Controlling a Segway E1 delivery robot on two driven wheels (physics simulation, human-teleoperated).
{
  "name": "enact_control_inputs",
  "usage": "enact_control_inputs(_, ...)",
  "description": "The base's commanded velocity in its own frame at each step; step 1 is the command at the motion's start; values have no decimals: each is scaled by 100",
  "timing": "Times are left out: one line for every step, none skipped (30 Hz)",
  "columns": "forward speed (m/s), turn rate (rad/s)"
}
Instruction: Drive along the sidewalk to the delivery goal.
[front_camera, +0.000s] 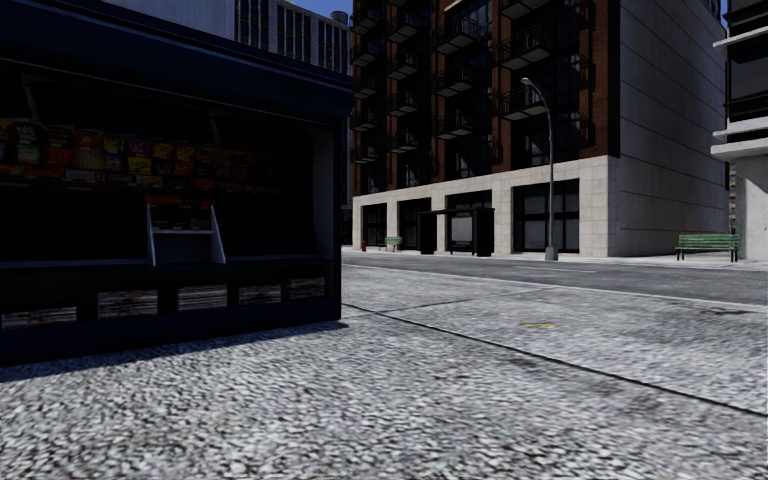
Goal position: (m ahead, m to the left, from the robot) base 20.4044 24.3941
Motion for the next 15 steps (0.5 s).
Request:
enact_control_inputs(200, 0)
enact_control_inputs(200, 0)
enact_control_inputs(200, 0)
enact_control_inputs(200, 0)
enact_control_inputs(185, 0)
enact_control_inputs(180, 0)
enact_control_inputs(180, 0)
enact_control_inputs(200, 0)
enact_control_inputs(200, 0)
enact_control_inputs(200, 0)
enact_control_inputs(200, 0)
enact_control_inputs(200, 0)
enact_control_inputs(200, 0)
enact_control_inputs(200, 0)
enact_control_inputs(200, 0)
